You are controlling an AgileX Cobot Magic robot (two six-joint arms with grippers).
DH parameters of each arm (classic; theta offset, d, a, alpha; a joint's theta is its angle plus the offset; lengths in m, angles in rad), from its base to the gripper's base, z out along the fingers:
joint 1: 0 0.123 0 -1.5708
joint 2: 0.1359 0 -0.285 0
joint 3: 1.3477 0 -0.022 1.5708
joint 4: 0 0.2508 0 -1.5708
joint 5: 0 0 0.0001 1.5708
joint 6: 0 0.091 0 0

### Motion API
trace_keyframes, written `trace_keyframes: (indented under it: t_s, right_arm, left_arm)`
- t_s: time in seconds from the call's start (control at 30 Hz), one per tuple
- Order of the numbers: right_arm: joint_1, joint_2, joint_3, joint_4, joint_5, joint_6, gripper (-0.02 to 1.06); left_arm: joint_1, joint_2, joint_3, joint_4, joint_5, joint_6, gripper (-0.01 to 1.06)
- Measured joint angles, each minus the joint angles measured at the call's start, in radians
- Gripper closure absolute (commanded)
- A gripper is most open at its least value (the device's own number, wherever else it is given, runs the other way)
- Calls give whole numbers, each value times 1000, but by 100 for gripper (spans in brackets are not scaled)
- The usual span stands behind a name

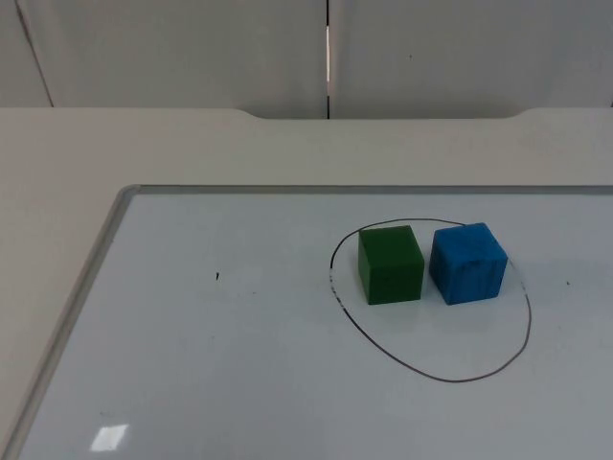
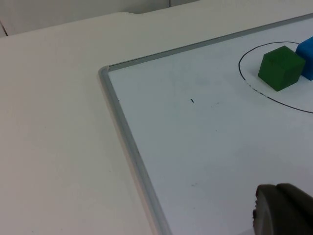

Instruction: Push the two cubes into the marked area.

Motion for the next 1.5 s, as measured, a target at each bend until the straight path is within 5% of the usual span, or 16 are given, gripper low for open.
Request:
trace_keyframes:
  t_s: [0.1,0.2,0.23,0.27,0.37,0.57,0.97,1.1,1.17,1.5]
  right_arm:
    - [0,0,0,0,0,0,94]
    - [0,0,0,0,0,0,69]
    - [0,0,0,0,0,0,69]
    - [0,0,0,0,0,0,52]
    - [0,0,0,0,0,0,29]
    - [0,0,0,0,0,0,20]
    - [0,0,0,0,0,0,20]
    - [0,0,0,0,0,0,12]
    - [0,0,0,0,0,0,-1]
    - [0,0,0,0,0,0,-1]
  left_arm:
    - [0,0,0,0,0,0,103]
    - [0,0,0,0,0,0,84]
    - [0,0,0,0,0,0,84]
    - [0,0,0,0,0,0,77]
    - [0,0,0,0,0,0,42]
    - [0,0,0,0,0,0,6]
    - [0,0,0,0,0,0,3]
    - [0,0,0,0,0,0,3]
    - [0,0,0,0,0,0,0]
    - [0,0,0,0,0,0,0]
